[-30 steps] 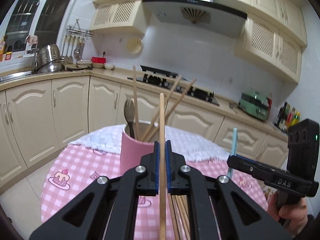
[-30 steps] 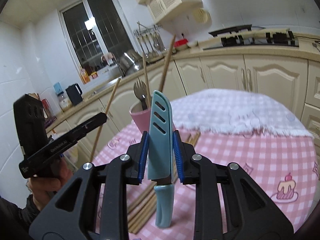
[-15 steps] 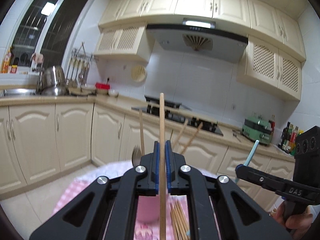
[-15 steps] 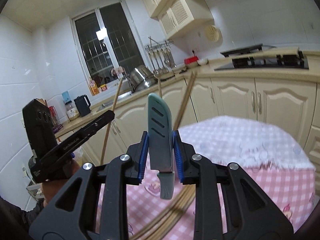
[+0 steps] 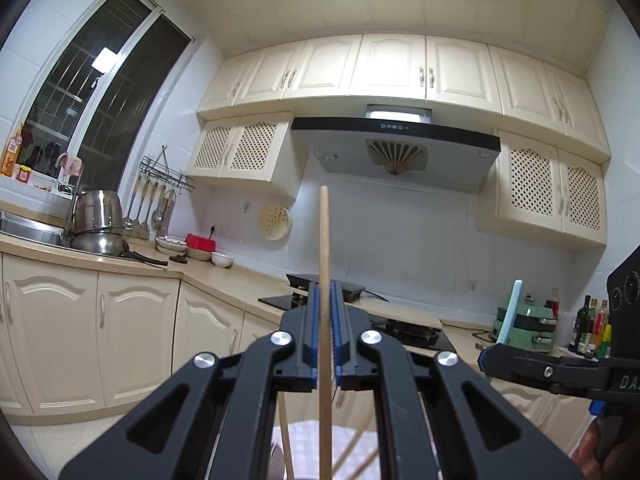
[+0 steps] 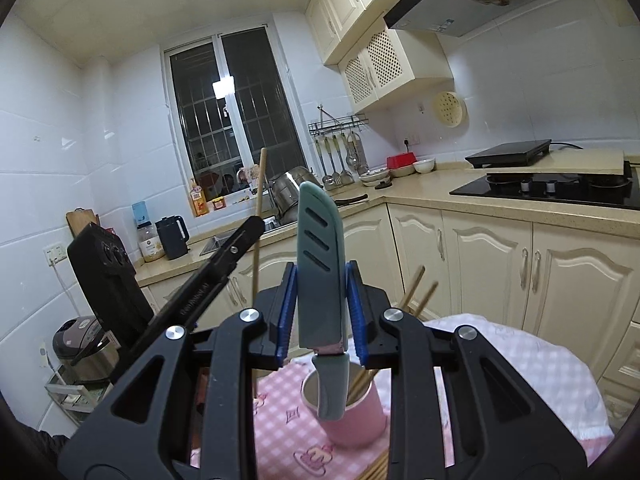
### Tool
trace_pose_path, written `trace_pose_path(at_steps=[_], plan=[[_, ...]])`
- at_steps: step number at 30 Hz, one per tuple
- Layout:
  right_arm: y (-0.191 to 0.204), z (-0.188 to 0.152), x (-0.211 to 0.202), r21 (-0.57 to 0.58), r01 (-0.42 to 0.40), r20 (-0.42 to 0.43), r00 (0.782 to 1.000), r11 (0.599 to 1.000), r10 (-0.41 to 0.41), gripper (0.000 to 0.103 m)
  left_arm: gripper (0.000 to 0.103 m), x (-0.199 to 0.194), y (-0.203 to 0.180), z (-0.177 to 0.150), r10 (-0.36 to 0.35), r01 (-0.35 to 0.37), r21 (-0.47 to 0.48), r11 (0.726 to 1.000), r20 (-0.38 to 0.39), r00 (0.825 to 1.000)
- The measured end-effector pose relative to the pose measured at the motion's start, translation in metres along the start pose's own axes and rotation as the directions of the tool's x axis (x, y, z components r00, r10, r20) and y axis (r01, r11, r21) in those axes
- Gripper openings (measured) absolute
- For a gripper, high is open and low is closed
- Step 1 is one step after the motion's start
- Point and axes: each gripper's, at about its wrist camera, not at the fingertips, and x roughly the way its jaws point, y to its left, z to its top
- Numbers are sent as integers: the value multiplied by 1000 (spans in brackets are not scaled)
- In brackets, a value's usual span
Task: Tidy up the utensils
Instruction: 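Insert knife and chopstick into the pink cup, opening both tools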
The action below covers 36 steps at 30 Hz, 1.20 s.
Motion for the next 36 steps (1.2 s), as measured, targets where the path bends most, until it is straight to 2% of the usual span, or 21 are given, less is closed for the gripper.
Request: trace_pose_path(at_steps=[11,21,26,27,28,29,30,31,32,36], plan=[[-15,-6,37,13,9,-52,999,1000,-8,24,5,36,22,-39,9,-12,-48,999,-46,999],[-17,-22,56,27,9,-110,994,1000,-6,25,5,39,29,-64,32,-34,-23,999,-108,994],[-25,-31,64,63,24,-169,986,998,-13,26,7,37,31,-75,44,-47,-22,999,-140,989],[-26,-32,65,74,21,-182,983,997,-7,30,11,35,31,-75,45,-49,-17,999,-154,987],[-27,-33,63,84,24,-181,983,996,-9,38,30,32,31,-73,47,-49,-12,999,-155,987],[-27,-32,60,85,28,-172,985,996,-13,63,50,25,30,-71,52,-54,-9,999,-144,988],[-26,-31,54,84,35,-150,988,996,-22,71,58,20,30,-69,58,-60,-8,998,-138,989],[-25,-30,51,82,36,-144,989,996,-24,71,71,14,29,-66,64,-65,-4,998,-134,989],[-24,-30,47,82,37,-139,990,996,-25,71,80,7,28,-63,73,-74,3,997,-132,989],[-20,-29,33,80,55,-106,993,995,-46,85,96,-14,24,-52,96,-92,32,995,-154,983]])
